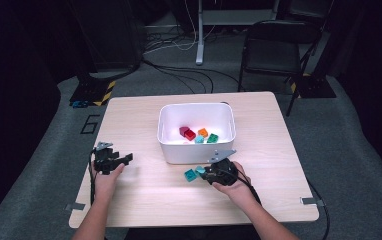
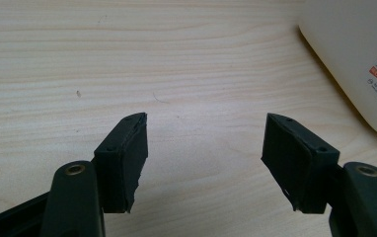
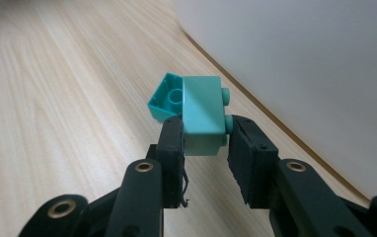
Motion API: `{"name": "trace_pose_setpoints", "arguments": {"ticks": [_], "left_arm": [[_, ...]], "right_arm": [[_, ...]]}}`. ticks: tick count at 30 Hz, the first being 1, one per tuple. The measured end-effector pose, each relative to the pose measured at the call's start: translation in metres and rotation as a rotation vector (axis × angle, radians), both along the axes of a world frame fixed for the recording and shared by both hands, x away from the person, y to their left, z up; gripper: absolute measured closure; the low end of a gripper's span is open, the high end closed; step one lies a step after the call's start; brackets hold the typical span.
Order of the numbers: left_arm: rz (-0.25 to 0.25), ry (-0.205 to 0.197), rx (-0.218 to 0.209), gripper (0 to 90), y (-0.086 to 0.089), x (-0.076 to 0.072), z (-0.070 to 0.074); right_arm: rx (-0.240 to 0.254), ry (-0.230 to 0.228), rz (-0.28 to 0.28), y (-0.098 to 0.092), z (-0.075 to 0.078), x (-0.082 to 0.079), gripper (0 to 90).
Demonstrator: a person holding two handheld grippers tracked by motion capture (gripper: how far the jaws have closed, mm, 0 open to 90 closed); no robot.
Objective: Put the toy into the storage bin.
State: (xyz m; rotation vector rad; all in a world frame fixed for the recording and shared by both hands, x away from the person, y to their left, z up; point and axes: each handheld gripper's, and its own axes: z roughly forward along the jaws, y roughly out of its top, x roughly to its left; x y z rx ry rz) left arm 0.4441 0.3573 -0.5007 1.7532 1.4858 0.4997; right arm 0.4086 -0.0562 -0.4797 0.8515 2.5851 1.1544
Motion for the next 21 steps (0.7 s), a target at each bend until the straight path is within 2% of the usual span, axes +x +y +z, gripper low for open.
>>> {"name": "trace_pose_setpoints", "arguments": {"ticks": [5,16,21], "left_arm": [[-0.001,0.007,-0.004,33.7,-0.001,0.0,0.0],[-0.004,-0.001,0.003,33.8,0.0,0.0,0.0],[-0.005,0.005,0.003,33.8,0.0,0.0,0.0]], "right_arm": [[0.028,0.03,0.03,-0.002,0.013,-0.005,67.2],[0.061,0.045,0.067,-0.009,0.048,-0.015,67.3],[0.064,0.024,0.065,-0.014,0.066,-0.017,67.3]]}}
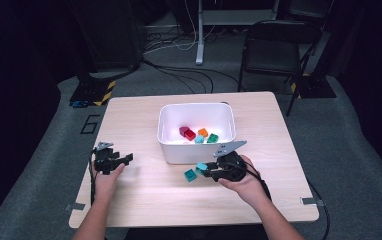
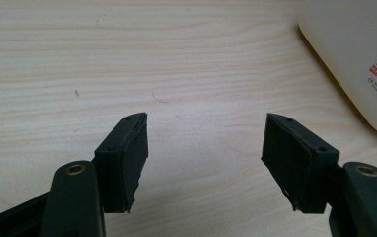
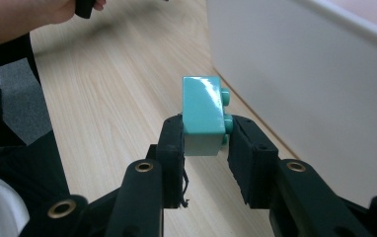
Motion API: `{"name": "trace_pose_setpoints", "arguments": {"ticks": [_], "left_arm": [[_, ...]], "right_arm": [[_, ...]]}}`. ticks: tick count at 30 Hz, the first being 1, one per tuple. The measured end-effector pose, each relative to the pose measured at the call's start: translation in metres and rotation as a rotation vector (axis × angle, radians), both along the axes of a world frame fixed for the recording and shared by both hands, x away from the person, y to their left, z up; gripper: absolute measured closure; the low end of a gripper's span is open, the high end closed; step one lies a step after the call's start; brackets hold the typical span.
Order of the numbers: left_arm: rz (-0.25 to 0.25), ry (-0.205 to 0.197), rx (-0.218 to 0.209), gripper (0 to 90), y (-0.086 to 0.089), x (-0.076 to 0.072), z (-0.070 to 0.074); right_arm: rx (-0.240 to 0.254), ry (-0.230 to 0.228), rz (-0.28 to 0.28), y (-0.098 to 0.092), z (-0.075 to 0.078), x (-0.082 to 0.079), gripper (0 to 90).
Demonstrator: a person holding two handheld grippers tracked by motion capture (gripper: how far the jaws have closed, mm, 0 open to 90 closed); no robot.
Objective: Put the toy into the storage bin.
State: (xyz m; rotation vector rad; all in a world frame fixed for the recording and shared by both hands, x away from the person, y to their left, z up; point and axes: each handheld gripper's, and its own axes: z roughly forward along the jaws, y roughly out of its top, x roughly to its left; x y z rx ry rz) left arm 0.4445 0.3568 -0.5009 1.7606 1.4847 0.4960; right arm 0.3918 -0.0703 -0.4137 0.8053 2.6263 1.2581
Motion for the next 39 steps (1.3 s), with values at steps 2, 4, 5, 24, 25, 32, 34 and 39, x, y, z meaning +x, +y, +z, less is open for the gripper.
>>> {"name": "trace_pose_setpoints", "arguments": {"ticks": [2,4,5,24,25,32,34,39], "left_arm": [[0.001,-0.002,-0.001,33.8,0.0,0.0,0.0],[-0.001,-0.002,0.001,33.8,0.0,-0.001,0.001],[0.003,-0.005,0.001,33.8,0.0,-0.001,0.0],[0.003,-0.007,-0.006,33.8,0.001,-0.002,0.002],[0.004,-0.007,-0.007,33.8,0.001,-0.002,0.002],[0.004,-0.006,-0.008,33.8,0.001,-0.002,0.002],[0.004,-0.004,-0.009,33.9,0.001,-0.002,0.002],[0.004,-0.005,-0.01,34.0,0.001,-0.001,0.002]], "right_arm": [[-0.003,-0.015,-0.004,-0.002,0.007,0.0,67.3],[-0.006,-0.028,-0.008,-0.005,0.014,0.0,67.3],[-0.007,-0.04,-0.007,-0.007,0.018,0.001,67.3],[0.006,-0.076,-0.06,-0.024,0.073,0.032,67.3],[0.003,-0.082,-0.063,-0.023,0.075,0.034,67.3],[-0.009,-0.106,-0.087,-0.018,0.082,0.053,67.3],[-0.011,-0.1,-0.101,-0.016,0.081,0.059,67.3],[-0.017,-0.094,-0.121,-0.011,0.076,0.075,67.3]]}}
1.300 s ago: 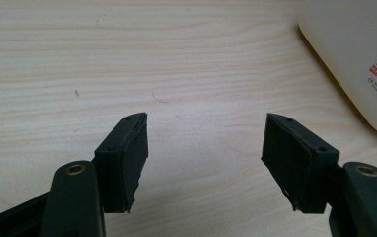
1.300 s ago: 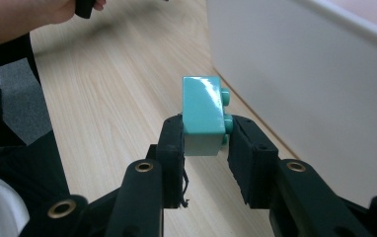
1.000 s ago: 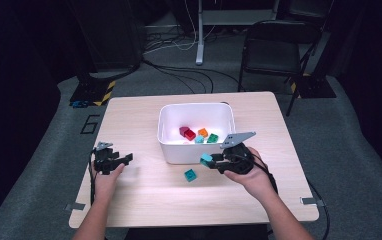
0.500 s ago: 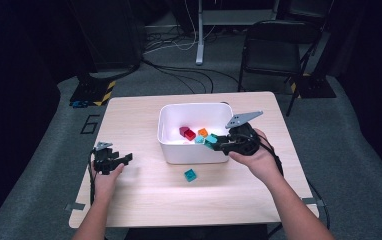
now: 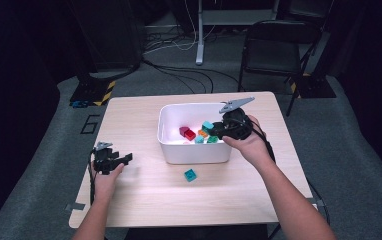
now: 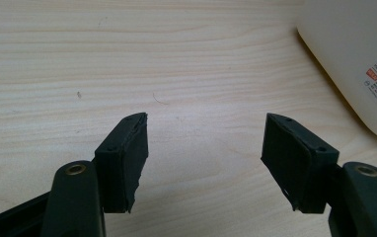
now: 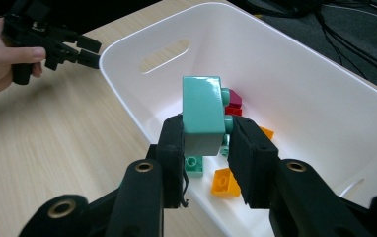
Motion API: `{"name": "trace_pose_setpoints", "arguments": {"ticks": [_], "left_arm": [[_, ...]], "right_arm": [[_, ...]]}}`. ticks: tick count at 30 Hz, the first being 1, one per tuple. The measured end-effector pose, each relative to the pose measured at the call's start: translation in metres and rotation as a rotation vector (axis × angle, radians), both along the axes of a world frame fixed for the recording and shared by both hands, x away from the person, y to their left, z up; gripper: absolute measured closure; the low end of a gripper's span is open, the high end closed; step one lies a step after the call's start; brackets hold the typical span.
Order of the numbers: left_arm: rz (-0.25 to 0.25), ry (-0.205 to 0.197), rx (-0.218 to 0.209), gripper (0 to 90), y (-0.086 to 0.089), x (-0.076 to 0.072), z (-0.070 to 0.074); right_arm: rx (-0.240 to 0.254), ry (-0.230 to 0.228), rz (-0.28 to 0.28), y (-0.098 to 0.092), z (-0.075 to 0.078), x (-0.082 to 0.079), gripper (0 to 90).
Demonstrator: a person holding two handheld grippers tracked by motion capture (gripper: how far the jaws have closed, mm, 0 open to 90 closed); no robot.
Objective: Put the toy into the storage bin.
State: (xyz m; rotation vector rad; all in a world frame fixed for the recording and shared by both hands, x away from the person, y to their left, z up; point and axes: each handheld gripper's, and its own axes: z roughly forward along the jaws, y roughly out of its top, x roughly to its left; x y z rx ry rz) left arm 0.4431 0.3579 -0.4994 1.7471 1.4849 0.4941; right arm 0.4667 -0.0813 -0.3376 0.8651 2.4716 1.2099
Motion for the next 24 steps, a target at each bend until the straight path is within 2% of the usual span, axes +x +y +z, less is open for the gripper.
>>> {"name": "trace_pose_setpoints", "arguments": {"ticks": [9,17,24], "left_arm": [[0.001,0.001,0.0,34.0,0.0,0.0,0.0],[-0.002,-0.003,0.001,34.0,0.0,0.001,-0.001],[-0.002,0.0,0.0,34.0,0.001,0.001,-0.001]], "right_arm": [[-0.013,0.005,-0.038,0.009,-0.01,0.023,67.2],[-0.059,0.033,-0.069,0.016,-0.018,0.041,67.2],[-0.093,0.037,-0.087,0.026,-0.023,0.056,67.2]]}}
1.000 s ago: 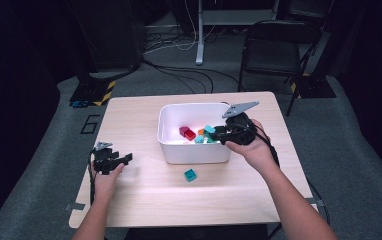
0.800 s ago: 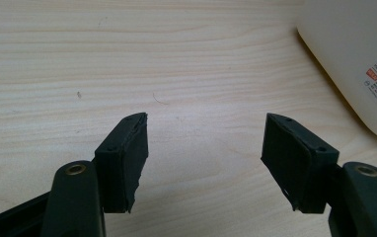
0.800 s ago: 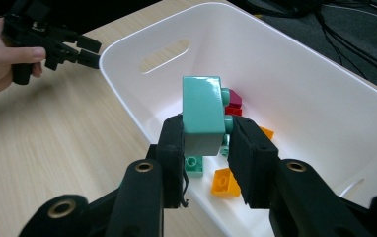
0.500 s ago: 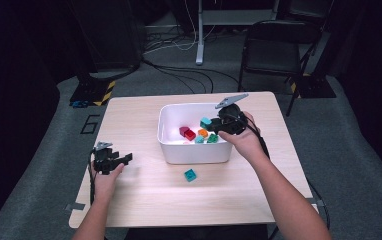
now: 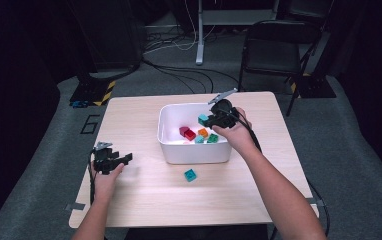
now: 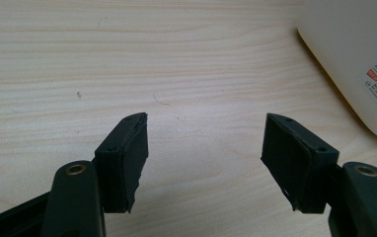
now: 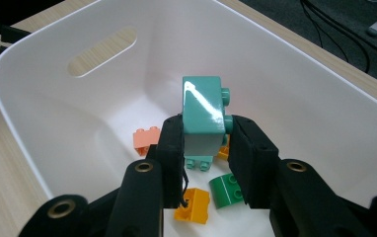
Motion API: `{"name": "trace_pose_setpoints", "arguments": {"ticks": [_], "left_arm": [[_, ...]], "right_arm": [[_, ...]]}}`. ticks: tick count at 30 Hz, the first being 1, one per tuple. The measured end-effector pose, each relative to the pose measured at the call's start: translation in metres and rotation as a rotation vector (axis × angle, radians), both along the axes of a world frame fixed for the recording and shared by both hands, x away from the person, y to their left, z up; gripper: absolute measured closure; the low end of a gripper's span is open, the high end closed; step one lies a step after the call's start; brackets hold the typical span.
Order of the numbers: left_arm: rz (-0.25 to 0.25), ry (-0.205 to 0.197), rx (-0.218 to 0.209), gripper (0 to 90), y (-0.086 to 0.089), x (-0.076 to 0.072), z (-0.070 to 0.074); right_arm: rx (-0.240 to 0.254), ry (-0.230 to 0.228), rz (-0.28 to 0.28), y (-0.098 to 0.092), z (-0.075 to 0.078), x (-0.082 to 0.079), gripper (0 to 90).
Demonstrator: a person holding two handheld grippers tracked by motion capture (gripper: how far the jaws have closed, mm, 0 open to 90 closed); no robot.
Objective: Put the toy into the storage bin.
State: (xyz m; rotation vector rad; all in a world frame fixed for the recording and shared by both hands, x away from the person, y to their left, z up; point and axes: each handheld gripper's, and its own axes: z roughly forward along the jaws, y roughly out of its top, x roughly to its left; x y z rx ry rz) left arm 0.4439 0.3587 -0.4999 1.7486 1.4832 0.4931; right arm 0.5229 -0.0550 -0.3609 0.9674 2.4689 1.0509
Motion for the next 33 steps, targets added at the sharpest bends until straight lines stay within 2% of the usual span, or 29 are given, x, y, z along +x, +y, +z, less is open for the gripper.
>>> {"name": "trace_pose_setpoints", "arguments": {"ticks": [8,14,19,27,29,33], "left_arm": [[0.001,-0.003,-0.005,34.0,0.001,0.0,0.0],[-0.001,-0.002,-0.005,34.0,0.001,0.0,0.0],[-0.006,0.003,-0.006,34.9,0.0,0.0,0.0],[-0.042,-0.01,0.004,37.3,-0.01,-0.004,0.003],[-0.054,-0.019,-0.005,39.3,-0.015,-0.005,0.005],[-0.086,-0.03,-0.01,41.9,-0.024,-0.008,0.01]], "right_arm": [[-0.032,0.022,-0.006,0.011,-0.006,0.013,65.6],[-0.032,0.024,-0.005,0.011,-0.006,0.012,60.0],[-0.02,0.014,-0.001,0.008,-0.004,0.002,52.7],[0.035,-0.054,-0.006,-0.006,-0.001,-0.024,48.5],[0.039,-0.061,-0.001,-0.01,0.001,-0.028,47.9],[0.09,-0.053,0.008,-0.019,0.006,-0.037,47.5]]}}
